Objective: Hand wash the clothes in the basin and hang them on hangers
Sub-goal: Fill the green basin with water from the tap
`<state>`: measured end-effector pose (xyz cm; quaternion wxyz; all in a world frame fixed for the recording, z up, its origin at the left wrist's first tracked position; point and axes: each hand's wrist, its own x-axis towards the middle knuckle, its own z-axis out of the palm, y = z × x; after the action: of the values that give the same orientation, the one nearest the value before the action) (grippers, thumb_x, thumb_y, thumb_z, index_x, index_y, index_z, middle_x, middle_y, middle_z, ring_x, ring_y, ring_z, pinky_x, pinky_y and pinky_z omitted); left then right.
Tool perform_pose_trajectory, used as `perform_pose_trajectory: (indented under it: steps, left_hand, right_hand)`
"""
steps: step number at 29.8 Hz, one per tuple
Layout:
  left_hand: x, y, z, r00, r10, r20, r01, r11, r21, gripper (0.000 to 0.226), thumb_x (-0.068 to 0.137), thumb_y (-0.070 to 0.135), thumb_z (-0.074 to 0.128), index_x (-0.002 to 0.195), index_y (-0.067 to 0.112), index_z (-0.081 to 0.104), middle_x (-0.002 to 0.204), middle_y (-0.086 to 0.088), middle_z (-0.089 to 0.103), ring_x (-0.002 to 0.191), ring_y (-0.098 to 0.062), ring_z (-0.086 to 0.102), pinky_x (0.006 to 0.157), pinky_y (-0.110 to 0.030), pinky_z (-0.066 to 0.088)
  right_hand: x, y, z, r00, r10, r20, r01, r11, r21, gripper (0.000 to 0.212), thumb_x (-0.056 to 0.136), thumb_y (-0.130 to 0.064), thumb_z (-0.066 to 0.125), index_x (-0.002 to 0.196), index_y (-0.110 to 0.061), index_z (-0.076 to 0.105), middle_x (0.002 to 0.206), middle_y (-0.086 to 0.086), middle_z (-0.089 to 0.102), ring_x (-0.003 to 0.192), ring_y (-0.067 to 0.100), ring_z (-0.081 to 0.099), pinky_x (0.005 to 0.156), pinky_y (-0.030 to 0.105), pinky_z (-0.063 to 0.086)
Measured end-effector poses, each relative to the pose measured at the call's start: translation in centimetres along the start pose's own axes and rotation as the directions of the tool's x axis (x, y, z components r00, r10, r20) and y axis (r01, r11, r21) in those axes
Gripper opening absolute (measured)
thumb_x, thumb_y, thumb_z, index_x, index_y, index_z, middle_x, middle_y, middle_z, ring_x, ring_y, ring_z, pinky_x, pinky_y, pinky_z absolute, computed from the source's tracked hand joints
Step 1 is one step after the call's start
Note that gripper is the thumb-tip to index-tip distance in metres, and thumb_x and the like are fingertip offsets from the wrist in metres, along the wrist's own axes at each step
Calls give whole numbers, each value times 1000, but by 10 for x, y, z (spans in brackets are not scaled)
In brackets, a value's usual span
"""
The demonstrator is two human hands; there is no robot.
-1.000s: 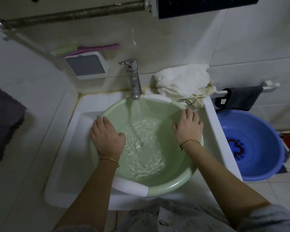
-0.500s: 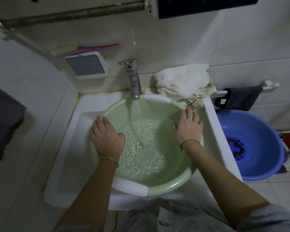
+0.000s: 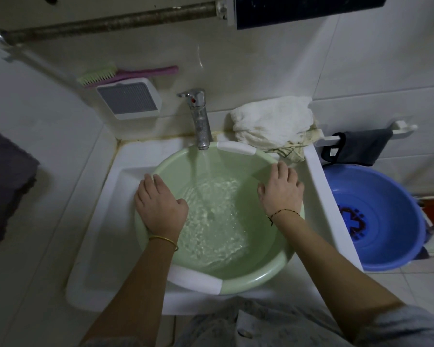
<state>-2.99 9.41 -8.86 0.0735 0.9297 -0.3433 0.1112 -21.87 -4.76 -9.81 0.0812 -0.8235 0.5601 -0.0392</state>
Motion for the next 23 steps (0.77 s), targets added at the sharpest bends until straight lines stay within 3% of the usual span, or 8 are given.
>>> perform_pose_trajectory:
  steps: [23]
  left_hand:
    - [0, 0, 1, 1000, -9, -15, 9, 1000, -3, 79, 52, 27, 49, 123, -8, 53, 130, -26, 51, 118, -40, 49, 100, -48, 36]
  right_hand:
    - [0, -1, 0, 1000, 2, -2, -2, 1000, -1, 63, 95, -40, 43, 144, -6, 25, 151, 10, 26, 134, 31, 28, 97, 44, 35]
